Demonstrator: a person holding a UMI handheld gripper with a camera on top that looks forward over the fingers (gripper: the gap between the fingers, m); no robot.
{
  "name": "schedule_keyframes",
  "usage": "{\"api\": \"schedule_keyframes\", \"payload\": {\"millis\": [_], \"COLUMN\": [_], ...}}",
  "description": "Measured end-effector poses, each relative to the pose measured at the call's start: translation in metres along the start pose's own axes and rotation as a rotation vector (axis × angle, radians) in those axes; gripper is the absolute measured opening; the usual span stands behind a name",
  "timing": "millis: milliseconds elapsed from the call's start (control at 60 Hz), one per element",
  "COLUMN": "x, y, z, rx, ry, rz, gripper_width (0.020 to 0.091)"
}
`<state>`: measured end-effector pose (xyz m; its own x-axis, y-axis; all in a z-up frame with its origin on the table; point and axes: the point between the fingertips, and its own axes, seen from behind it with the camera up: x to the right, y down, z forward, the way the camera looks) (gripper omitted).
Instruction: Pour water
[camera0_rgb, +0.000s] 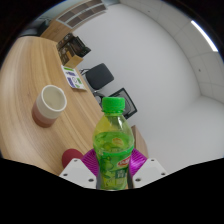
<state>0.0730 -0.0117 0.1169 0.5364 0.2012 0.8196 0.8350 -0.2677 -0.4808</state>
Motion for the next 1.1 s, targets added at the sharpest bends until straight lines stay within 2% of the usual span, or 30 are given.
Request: {"api": "schedule_keyframes", "payload": {"millis": [117, 267, 400, 533, 617, 783, 1017, 1033, 1100], "x": [-0.017, -0.022, -0.017, -0.016, -0.016, -0.01, 0.008, 0.004, 0.011], "y": [-0.036, -0.058, -0.064, -0.077, -0.079, -0.084, -0.093, -0.095, -0.085], "z": [0.018, 0.03, 0.038, 0.039, 0.038, 0.024, -0.003, -0.016, -0.007], "rx": [0.024, 0.025, -0.01, 0.012, -0.001, 0.02, 0.113, 0.11, 0.132], "ry": [0.0, 0.027, 0.085, 0.11, 0.107, 0.078, -0.073, -0.048, -0.105], "rz": [-0.31, -0.63, -0.935, -1.023, -1.003, -0.742, 0.036, 0.09, 0.308], "gripper_width": [0.0375, 0.0373, 0.0375, 0.0373, 0.0374, 0.0375, 0.0376, 0.0376, 0.0376]}}
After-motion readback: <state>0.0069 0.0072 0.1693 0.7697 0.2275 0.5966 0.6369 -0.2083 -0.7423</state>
